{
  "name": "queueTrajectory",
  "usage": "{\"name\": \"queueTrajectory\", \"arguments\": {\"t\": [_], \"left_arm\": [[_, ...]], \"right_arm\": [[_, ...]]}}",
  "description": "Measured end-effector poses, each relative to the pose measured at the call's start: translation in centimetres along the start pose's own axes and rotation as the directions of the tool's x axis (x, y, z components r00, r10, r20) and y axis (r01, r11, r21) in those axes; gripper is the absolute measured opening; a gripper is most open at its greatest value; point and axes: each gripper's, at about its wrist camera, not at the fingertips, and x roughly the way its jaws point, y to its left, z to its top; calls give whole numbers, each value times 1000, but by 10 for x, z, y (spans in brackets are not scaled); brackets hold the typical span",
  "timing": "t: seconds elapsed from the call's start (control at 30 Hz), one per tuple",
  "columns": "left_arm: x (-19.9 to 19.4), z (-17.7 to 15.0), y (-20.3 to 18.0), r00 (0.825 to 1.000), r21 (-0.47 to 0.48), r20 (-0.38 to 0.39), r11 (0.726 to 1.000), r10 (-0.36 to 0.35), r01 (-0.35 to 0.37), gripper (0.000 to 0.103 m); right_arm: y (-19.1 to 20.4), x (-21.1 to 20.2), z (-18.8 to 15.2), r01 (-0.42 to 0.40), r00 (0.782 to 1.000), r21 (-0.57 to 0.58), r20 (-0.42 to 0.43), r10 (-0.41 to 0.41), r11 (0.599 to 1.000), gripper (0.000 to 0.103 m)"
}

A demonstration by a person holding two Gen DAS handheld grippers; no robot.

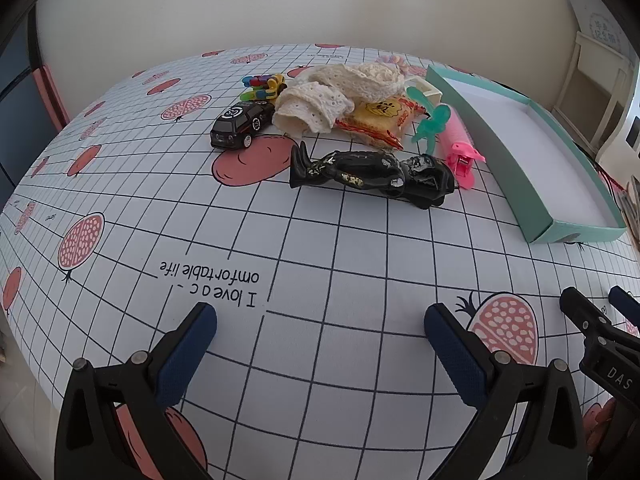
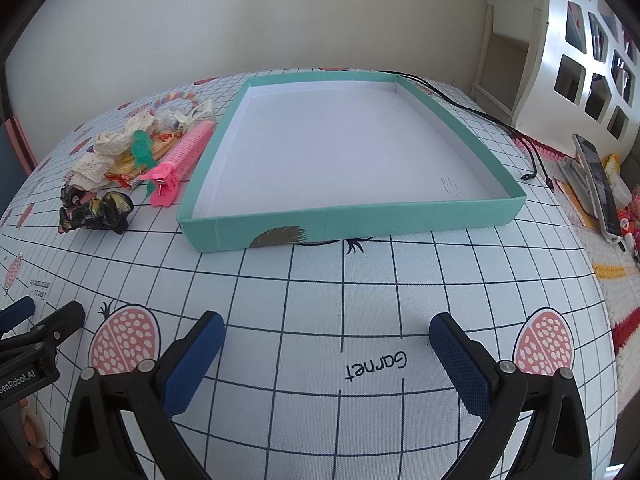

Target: Organize objects

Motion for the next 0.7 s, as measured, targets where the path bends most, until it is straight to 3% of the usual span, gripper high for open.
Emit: {"name": "queueTrajectory", "arguments": {"t": [0.7], "left_arm": [[0, -1, 0, 1000, 8, -10, 1000, -6, 7, 103]], "right_arm": [[-2, 0, -2, -3, 1000, 1, 0, 3, 1000, 103]]}}
